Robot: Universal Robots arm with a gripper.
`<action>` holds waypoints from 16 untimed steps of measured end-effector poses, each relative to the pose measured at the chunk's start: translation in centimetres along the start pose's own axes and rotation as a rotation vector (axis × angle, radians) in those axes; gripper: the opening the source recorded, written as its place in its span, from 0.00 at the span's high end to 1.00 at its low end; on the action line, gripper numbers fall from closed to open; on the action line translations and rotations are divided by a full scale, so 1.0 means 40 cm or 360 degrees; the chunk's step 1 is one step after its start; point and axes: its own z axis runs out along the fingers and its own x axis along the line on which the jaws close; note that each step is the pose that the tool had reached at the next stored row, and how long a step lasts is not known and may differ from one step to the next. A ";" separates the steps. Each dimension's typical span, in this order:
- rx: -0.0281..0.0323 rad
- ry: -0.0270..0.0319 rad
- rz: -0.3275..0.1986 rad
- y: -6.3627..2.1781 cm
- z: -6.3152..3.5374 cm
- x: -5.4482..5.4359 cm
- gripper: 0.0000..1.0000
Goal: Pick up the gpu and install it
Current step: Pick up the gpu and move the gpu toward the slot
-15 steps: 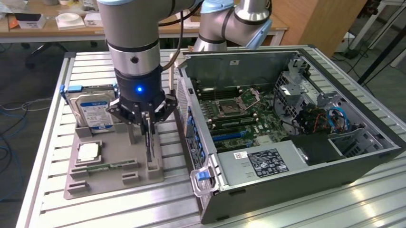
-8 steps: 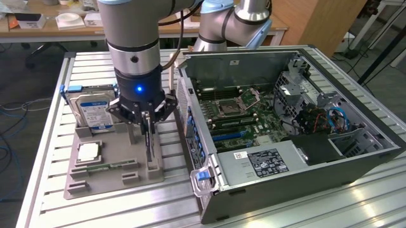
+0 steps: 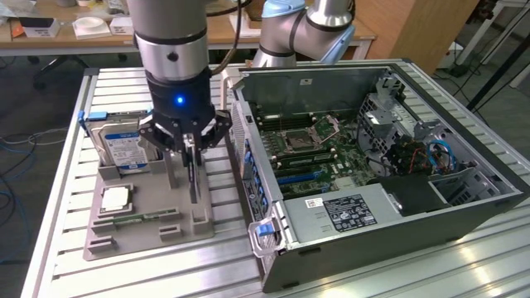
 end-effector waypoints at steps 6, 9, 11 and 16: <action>-0.00001 0.00000 0.0000 0.000 -0.031 -0.001 0.74; -0.00001 -0.00001 0.0000 0.000 -0.031 -0.001 0.74; -0.00001 -0.00001 0.0000 0.000 -0.031 -0.001 0.74; 0.00000 0.00000 0.0000 0.000 -0.032 -0.001 0.74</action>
